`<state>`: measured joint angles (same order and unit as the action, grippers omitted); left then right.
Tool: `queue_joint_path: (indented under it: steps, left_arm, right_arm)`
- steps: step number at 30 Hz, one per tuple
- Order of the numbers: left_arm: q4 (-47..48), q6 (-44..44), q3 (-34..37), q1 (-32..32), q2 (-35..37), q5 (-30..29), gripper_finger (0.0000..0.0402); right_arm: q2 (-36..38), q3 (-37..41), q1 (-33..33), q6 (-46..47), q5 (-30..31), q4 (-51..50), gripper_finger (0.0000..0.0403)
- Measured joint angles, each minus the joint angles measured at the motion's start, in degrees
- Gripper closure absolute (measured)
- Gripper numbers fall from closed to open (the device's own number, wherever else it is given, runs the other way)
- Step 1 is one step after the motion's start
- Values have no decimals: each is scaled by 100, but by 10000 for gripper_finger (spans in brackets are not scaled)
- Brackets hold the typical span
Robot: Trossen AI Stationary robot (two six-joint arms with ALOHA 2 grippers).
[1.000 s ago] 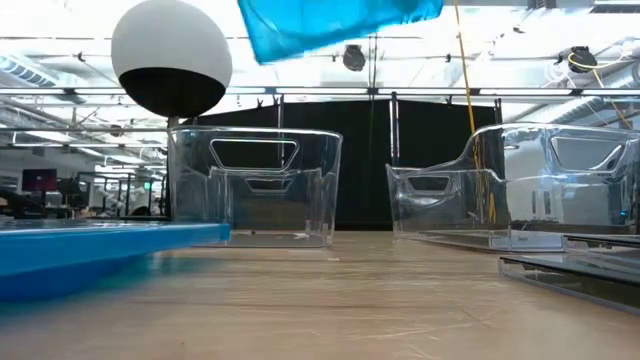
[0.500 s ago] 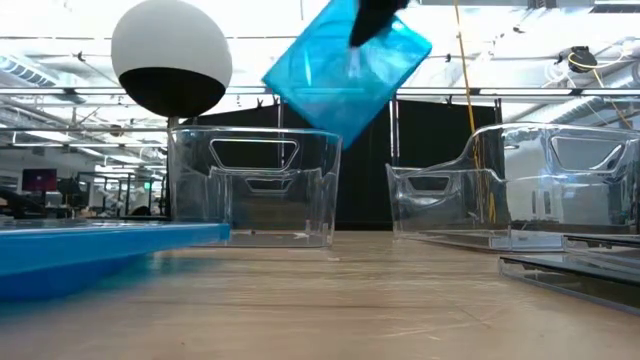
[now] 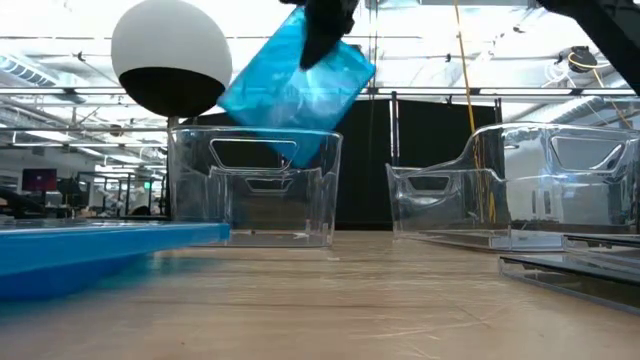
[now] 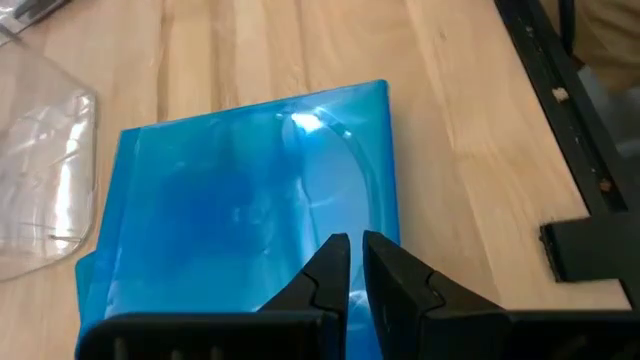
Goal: Pick & place jewel cases by type
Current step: Put the blue CD case into the left transparent bin
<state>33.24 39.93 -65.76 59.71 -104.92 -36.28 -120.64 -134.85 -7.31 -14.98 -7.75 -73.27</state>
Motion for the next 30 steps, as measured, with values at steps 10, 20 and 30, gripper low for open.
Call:
queue_joint_path:
  steps: [10, 20, 30]
  left_arm:
    - [38, -125, -2, -1, 0, 74, 360]
    - [123, -512, -2, -45, 0, -249, 360]
    - [-64, -581, -2, -136, 831, -2066, 360]
  right_arm:
    - [-498, 14, 335, -917, 267, 137, 391]
    - [-434, 14, 140, -798, 173, 483, 392]
    - [202, 17, 917, -1121, 291, 126, 393]
